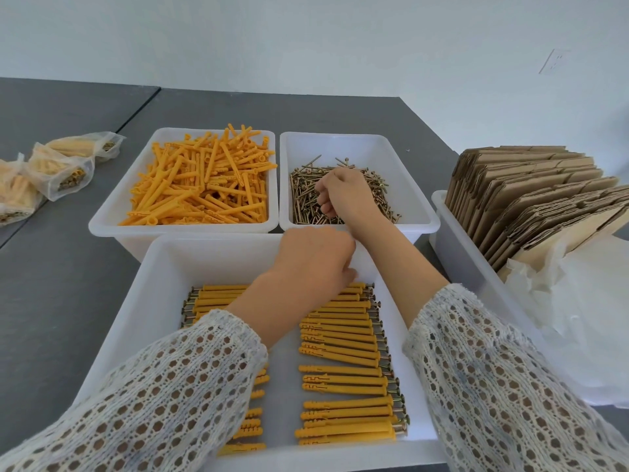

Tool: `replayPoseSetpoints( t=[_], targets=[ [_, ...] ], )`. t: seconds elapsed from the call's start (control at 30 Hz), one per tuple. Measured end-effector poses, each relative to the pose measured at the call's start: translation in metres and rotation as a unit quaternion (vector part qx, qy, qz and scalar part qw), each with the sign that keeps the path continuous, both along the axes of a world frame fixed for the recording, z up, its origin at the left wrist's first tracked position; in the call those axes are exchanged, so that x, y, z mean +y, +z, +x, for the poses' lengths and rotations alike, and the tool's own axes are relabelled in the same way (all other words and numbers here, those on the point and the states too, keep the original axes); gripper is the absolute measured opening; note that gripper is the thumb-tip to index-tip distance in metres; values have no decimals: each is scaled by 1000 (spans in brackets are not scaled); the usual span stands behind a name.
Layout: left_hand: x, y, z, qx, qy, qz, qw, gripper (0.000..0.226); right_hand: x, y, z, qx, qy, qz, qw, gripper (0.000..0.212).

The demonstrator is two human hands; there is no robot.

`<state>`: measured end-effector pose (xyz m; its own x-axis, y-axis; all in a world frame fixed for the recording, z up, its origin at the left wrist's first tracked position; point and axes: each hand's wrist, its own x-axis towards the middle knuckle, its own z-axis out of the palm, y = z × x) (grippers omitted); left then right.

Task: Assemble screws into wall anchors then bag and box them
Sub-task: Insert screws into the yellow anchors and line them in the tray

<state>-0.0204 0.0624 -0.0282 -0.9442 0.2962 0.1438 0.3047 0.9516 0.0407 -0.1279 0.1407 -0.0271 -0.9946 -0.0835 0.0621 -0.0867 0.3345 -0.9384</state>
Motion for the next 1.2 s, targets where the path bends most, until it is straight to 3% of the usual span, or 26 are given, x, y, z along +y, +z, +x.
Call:
replayPoseSetpoints(
  t=[0.1, 0.27, 0.4, 0.53, 0.67, 0.77, 0.83, 1.0, 1.2],
  targets=[
    [-8, 5, -3, 27, 22, 101, 994, 27, 0, 0, -1, -4, -16, 0, 1000, 27],
    [-28, 17, -7, 202, 49, 211, 955, 18, -1, 2, -2, -10, -16, 60, 998, 33],
    [-53, 13, -20, 241, 79, 178, 951, 17, -3, 3, 1, -21, 42, 157, 986, 28],
    [-76, 3, -32, 185, 187, 81, 961, 36, -10, 4, 4, -35, 92, 285, 954, 36],
    [-86, -5, -36, 87, 270, 92, 954, 53, -21, 0, 6, -46, 85, 378, 921, 20],
    [-93, -8, -42, 17, 278, 121, 953, 59, -26, -1, 8, -62, 60, 422, 902, 44],
    [-99, -9, -46, -15, 279, 116, 953, 56, -27, -2, 9, -74, 47, 434, 897, 50],
    [-105, -7, -49, -54, 261, 76, 961, 38, -29, -3, 9, -66, 19, 440, 895, 25],
    [-104, -4, -49, -71, 260, 106, 957, 21, -31, -2, 11, -61, 14, 438, 897, 21]
  ],
)
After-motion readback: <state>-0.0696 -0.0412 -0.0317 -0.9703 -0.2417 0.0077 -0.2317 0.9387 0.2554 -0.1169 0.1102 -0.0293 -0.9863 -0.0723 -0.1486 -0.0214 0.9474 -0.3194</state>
